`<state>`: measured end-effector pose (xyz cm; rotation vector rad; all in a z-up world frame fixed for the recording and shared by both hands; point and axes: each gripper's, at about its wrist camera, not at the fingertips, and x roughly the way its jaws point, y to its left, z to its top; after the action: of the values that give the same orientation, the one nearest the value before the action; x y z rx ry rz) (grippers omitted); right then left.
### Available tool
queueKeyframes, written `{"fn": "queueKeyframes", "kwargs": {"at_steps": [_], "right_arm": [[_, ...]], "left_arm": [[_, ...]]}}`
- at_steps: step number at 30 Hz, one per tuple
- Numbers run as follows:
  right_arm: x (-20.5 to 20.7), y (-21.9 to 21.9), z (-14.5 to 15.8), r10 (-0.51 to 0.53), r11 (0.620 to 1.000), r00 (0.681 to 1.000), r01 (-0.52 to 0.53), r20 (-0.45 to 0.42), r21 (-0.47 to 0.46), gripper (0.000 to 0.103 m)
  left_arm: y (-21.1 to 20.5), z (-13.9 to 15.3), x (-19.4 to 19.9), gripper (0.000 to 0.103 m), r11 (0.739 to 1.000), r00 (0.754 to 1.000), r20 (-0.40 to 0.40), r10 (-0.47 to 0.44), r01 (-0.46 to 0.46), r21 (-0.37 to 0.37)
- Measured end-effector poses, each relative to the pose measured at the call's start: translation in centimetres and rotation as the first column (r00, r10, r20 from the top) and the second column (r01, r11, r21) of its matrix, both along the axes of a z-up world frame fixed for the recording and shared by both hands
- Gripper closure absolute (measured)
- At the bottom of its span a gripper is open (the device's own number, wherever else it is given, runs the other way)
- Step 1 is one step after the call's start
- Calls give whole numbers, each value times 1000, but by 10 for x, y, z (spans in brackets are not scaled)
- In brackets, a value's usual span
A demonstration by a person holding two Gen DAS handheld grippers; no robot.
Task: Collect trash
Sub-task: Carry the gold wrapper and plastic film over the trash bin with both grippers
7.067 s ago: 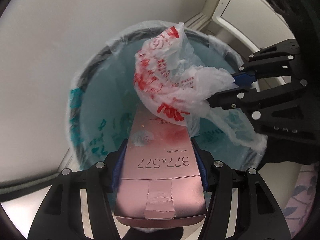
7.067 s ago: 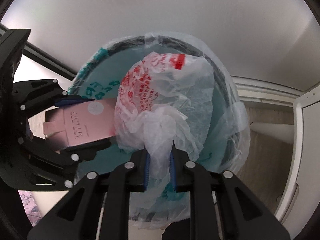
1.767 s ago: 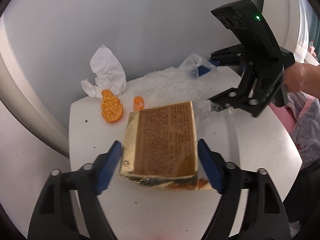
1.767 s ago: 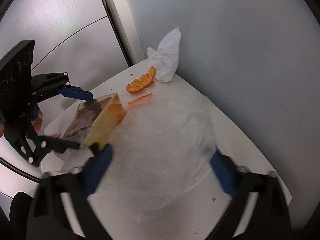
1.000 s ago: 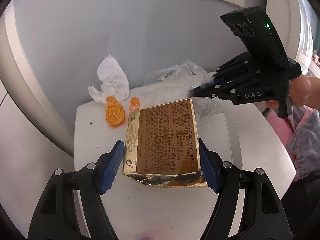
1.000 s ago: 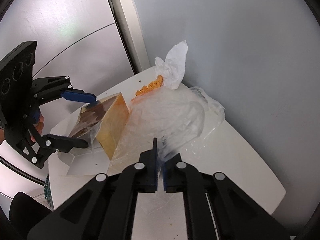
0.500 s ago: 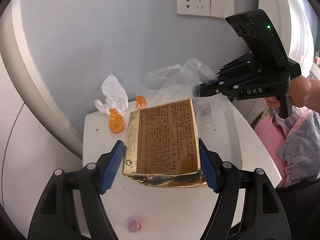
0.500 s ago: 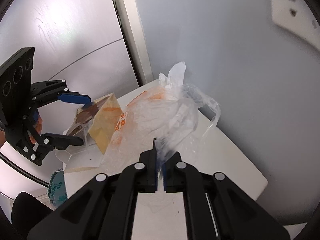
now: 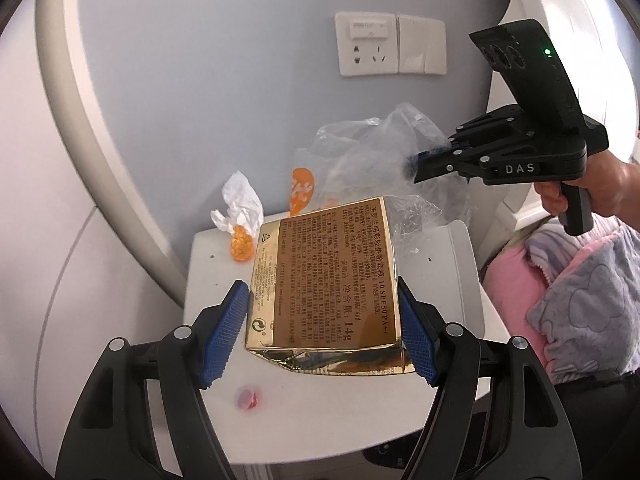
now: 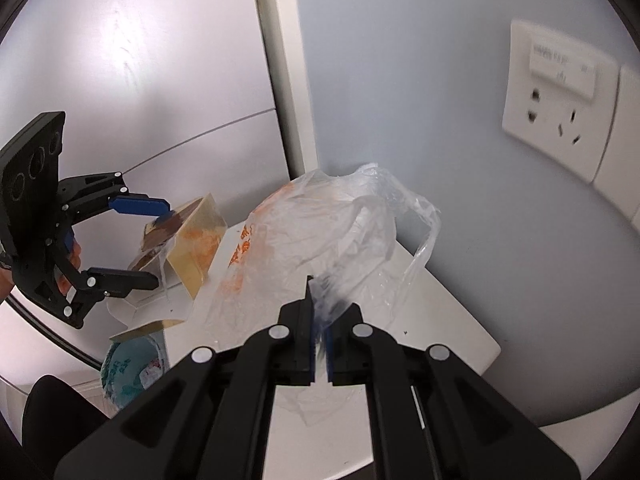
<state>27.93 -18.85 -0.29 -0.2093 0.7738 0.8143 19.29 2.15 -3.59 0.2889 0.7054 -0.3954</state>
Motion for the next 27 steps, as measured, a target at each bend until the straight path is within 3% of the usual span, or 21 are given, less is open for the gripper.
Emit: {"fn": "queueKeyframes", "kwargs": {"at_steps": [12,27], "right_arm": [[-58,-7,32,42,999,997,-43,58,20,98],[-111,38,24,183,982,982,-185,52,36,98]], "left_arm": [[-2,37,-73,34,998,995,71,63,-63,-2],[41,35,-157,34,979,976,72,206,-205,-26]]}}
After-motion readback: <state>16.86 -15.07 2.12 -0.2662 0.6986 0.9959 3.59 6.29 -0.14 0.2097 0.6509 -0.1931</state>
